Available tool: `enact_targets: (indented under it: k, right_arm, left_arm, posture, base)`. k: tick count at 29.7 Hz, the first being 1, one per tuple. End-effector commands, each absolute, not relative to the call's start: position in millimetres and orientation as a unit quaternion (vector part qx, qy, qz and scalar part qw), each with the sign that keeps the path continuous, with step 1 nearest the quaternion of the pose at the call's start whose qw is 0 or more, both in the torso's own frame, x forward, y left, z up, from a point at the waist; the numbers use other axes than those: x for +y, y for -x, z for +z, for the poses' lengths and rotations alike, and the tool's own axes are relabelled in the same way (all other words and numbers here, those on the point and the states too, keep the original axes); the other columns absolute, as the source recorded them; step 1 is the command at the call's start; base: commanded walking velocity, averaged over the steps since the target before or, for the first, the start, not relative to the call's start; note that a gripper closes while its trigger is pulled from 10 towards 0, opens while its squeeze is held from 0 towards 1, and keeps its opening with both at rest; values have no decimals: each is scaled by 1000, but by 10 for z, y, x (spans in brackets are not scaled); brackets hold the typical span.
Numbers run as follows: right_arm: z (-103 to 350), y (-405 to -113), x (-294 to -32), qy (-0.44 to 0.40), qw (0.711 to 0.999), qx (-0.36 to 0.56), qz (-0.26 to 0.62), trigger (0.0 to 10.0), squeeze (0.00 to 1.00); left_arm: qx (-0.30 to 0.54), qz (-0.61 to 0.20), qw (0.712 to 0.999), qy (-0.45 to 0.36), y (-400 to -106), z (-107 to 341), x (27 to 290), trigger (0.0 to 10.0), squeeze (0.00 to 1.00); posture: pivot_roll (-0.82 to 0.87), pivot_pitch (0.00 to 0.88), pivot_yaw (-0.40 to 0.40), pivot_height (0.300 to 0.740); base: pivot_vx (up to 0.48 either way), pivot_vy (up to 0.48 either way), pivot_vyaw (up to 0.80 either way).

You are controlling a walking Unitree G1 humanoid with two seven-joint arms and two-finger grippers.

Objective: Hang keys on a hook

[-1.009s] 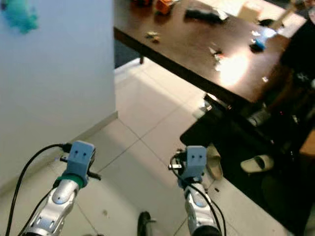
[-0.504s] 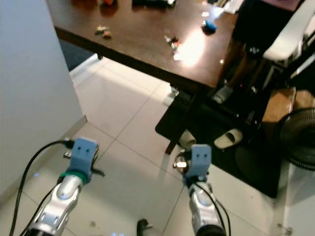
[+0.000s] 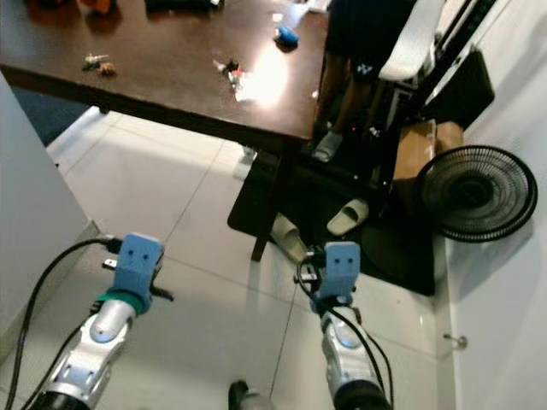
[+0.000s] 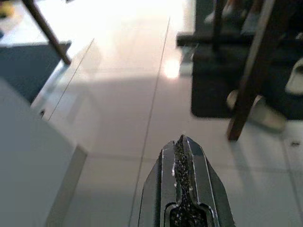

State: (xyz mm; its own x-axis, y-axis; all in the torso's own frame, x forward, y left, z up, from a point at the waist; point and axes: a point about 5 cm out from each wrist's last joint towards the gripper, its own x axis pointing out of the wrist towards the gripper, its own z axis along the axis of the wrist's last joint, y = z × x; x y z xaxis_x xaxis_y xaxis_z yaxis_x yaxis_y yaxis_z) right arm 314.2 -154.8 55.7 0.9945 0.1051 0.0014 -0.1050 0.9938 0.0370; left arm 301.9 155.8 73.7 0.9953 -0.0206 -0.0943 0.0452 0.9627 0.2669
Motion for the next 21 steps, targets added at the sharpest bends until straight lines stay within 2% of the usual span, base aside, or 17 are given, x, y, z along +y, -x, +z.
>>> enact_targets:
  k: [1, 12, 21]
  right_arm:
    - [497, -3110, -1596, -11, 999, 13, 45, 10000, 0]
    - [463, -3102, -1474, -31, 998, 19, 44, 10000, 0]
    - [431, -3068, -1437, -39, 998, 21, 48, 10000, 0]
  left_arm:
    - [62, -23, 988, -142, -2959, 630, 1537, 10000, 0]
    - [102, -56, 982, -151, -2921, 503, 1629, 10000, 0]
    - [75, -52, 983, -157, -3013, 630, 1611, 10000, 0]
  posture:
    - [34, 131, -19, 740]
    - [35, 123, 39, 740]
    - [30, 126, 29, 740]
  base:
    - [0, 0, 0]
    - [0, 0, 0]
    - [0, 0, 0]
